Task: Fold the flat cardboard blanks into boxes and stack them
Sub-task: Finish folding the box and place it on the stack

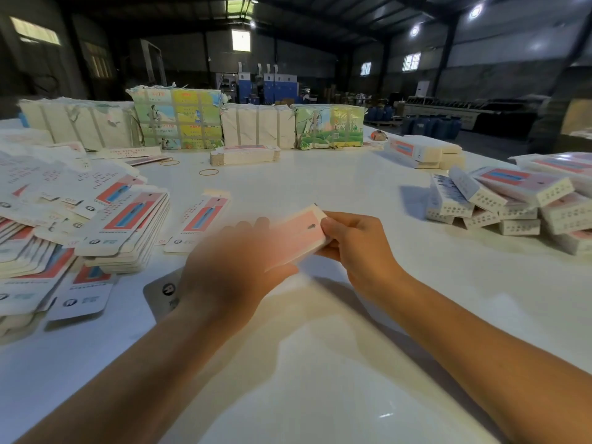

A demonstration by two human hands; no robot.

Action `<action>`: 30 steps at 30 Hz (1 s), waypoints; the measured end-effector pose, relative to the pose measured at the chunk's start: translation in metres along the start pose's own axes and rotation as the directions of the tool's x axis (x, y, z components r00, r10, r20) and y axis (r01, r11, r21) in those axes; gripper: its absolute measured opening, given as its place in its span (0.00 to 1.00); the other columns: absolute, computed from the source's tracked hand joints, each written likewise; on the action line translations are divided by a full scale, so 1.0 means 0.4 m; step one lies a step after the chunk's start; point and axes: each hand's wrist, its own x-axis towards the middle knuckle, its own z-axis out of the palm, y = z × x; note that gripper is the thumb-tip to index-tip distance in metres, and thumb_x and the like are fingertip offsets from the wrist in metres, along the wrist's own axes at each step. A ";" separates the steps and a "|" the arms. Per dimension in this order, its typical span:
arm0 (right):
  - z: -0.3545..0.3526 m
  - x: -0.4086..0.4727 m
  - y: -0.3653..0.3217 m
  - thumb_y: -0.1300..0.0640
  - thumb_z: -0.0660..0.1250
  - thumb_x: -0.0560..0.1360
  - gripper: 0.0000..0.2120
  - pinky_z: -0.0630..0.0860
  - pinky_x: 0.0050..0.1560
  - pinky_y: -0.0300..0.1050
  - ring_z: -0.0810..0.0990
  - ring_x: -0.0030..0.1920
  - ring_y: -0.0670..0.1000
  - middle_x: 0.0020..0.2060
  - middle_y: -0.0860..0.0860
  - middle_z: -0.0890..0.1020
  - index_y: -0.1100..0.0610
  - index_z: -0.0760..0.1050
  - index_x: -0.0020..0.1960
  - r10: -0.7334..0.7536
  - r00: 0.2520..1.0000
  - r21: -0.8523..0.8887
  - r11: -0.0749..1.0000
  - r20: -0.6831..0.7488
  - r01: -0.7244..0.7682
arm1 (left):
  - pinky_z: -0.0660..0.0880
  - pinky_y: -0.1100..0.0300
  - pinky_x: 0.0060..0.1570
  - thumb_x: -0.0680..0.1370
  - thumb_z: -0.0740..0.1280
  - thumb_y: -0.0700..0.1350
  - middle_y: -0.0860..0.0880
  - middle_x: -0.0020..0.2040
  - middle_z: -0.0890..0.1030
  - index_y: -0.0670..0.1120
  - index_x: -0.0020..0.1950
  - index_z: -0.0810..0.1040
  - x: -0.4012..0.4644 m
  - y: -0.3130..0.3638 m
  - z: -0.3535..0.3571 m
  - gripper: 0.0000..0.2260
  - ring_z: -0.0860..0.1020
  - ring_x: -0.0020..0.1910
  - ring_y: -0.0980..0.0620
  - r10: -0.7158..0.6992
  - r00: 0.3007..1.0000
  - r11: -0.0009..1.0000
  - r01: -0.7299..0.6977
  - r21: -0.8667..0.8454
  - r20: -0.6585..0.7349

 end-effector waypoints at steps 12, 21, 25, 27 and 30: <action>0.011 -0.031 0.005 0.63 0.59 0.80 0.11 0.76 0.46 0.37 0.80 0.43 0.45 0.43 0.48 0.83 0.60 0.79 0.57 -0.424 0.904 -0.508 0.791 -0.055 0.340 | 0.74 0.59 0.28 0.71 0.56 0.60 0.41 0.33 0.77 0.34 0.52 0.79 0.002 0.024 -0.003 0.31 0.76 0.27 0.44 -0.045 0.999 0.999 0.045 0.014 -0.025; 0.012 -0.008 -0.004 0.65 0.58 0.80 0.15 0.82 0.47 0.47 0.85 0.44 0.55 0.40 0.56 0.85 0.57 0.81 0.43 0.070 0.995 0.069 0.995 -0.071 -0.065 | 0.75 0.57 0.29 0.70 0.59 0.60 0.40 0.36 0.79 0.34 0.53 0.79 -0.002 0.011 -0.006 0.30 0.78 0.29 0.43 -0.034 0.999 0.999 0.034 -0.010 0.003; 0.007 -0.018 0.009 0.62 0.57 0.80 0.14 0.81 0.50 0.46 0.84 0.45 0.51 0.43 0.50 0.85 0.51 0.81 0.47 -0.148 0.984 -0.216 0.969 -0.101 0.124 | 0.74 0.58 0.28 0.69 0.62 0.60 0.40 0.35 0.79 0.34 0.53 0.79 0.003 0.017 -0.007 0.29 0.77 0.29 0.44 -0.036 0.999 0.999 0.036 0.014 0.008; 0.008 -0.024 0.010 0.60 0.57 0.81 0.13 0.81 0.50 0.43 0.84 0.46 0.48 0.42 0.44 0.84 0.48 0.79 0.49 -0.229 0.969 -0.311 0.931 -0.089 0.191 | 0.75 0.58 0.29 0.70 0.59 0.60 0.40 0.35 0.79 0.34 0.53 0.79 0.004 0.018 -0.010 0.30 0.77 0.29 0.43 -0.049 0.999 0.999 0.049 0.002 0.014; 0.009 -0.033 -0.002 0.59 0.58 0.81 0.13 0.80 0.48 0.41 0.83 0.45 0.45 0.42 0.43 0.84 0.47 0.80 0.51 -0.312 0.949 -0.350 0.895 -0.053 0.275 | 0.75 0.56 0.29 0.72 0.57 0.60 0.40 0.36 0.79 0.33 0.53 0.78 0.003 0.016 -0.018 0.31 0.77 0.30 0.43 -0.077 0.997 0.996 0.077 -0.044 0.021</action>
